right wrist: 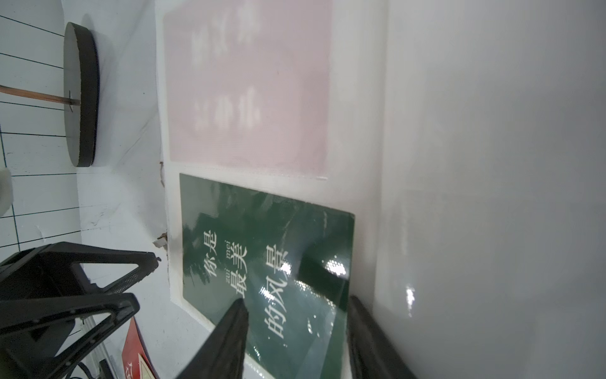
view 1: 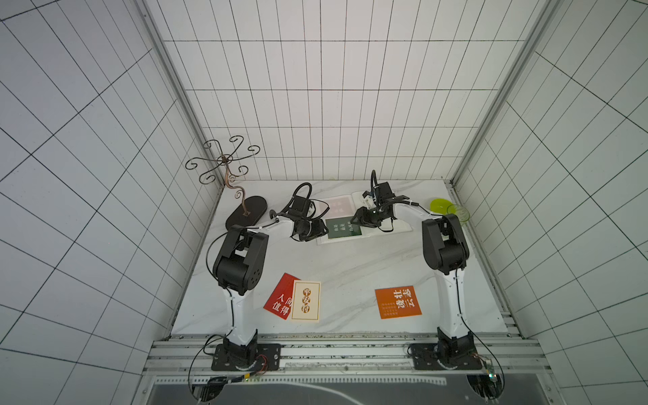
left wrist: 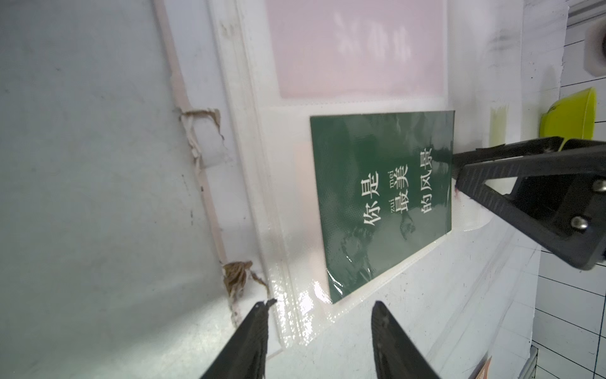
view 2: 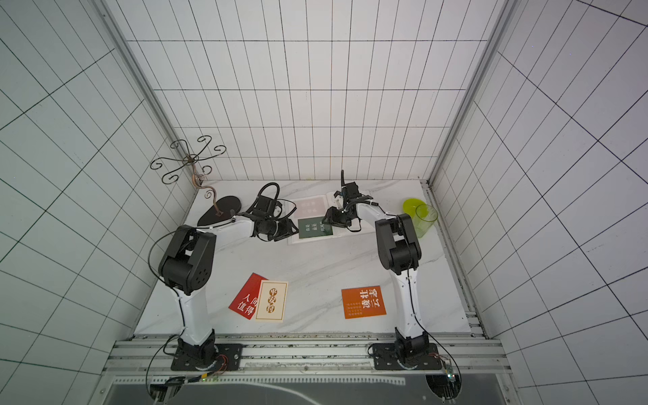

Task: Place the photos into the photo albums
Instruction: Insert the photo into the photo album.

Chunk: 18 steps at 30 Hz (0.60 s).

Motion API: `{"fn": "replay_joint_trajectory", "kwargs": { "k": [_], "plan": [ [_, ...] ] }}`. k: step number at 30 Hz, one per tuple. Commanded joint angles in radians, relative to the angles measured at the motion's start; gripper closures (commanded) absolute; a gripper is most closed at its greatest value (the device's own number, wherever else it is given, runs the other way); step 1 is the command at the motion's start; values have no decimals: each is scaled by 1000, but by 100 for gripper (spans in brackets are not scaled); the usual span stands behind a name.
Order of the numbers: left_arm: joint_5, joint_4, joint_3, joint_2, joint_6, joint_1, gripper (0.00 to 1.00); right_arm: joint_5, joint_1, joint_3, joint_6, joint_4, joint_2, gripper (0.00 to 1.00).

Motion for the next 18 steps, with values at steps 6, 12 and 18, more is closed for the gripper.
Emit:
{"fn": "replay_joint_trajectory", "kwargs": {
  "k": [6, 12, 18],
  "plan": [
    [27, 41, -17, 10, -23, 11, 49, -114, 6, 23, 18, 24, 51, 51],
    [34, 47, -21, 17, -29, 13, 49, -143, 5, 13, 39, 57, 64, 51],
    [10, 39, -21, -20, -28, 22, 49, -106, -1, 4, 41, 49, 35, 51]
  ]
}}
